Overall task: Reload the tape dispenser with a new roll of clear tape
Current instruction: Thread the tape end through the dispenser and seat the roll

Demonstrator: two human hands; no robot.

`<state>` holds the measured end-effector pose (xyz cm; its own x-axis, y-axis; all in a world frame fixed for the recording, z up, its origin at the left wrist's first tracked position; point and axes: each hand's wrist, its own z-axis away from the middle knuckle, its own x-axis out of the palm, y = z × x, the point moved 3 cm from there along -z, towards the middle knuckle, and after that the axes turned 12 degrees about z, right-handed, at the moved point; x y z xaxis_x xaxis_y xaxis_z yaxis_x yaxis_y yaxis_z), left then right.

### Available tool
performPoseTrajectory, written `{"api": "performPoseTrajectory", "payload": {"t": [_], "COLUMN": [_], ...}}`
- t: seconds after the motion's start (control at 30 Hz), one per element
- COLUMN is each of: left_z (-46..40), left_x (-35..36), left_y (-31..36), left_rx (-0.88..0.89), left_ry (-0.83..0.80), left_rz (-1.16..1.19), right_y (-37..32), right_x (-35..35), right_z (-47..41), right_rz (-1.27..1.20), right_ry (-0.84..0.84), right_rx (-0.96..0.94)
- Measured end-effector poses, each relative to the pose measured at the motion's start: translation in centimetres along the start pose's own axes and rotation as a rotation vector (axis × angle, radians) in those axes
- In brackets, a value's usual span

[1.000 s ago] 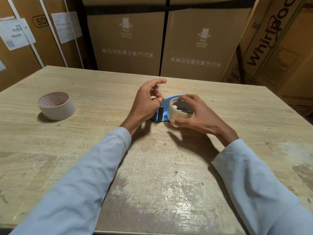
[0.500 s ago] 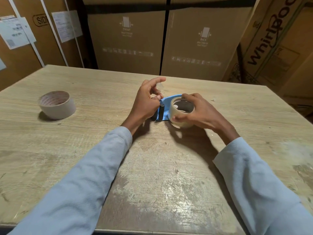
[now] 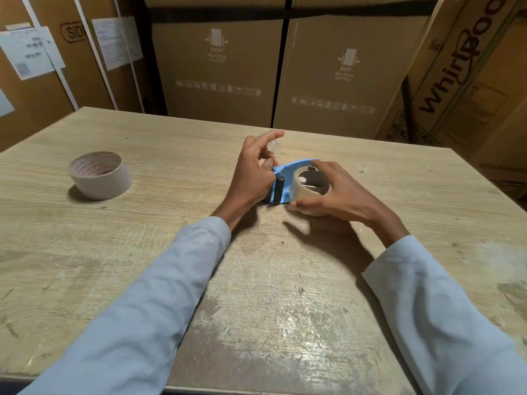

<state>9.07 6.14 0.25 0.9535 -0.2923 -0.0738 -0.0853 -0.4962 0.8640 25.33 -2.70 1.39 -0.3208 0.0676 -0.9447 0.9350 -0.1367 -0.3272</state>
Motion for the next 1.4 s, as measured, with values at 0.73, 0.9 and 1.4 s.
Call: {"api": "performPoseTrajectory", "payload": {"t": [0.73,0.9,1.4], "left_z": [-0.1,-0.1,0.4], "left_x": [-0.8,-1.0,-1.8], "left_y": [0.7,0.8,1.4], "left_rx": [-0.078,-0.072,-0.044], "left_ry": [-0.131,-0.110,-0.152], "left_rz": [0.093,0.121,0.051], "right_y": [0.3,0.7,1.9], "right_x": [-1.3,-1.0,-0.3], "right_z": [-4.3,-6.1,-5.1], "right_rz": [-0.253,-0.181,-0.343], "right_ry": [0.146,0.130,0.270], "right_rx": [-0.115,-0.069,0.079]}}
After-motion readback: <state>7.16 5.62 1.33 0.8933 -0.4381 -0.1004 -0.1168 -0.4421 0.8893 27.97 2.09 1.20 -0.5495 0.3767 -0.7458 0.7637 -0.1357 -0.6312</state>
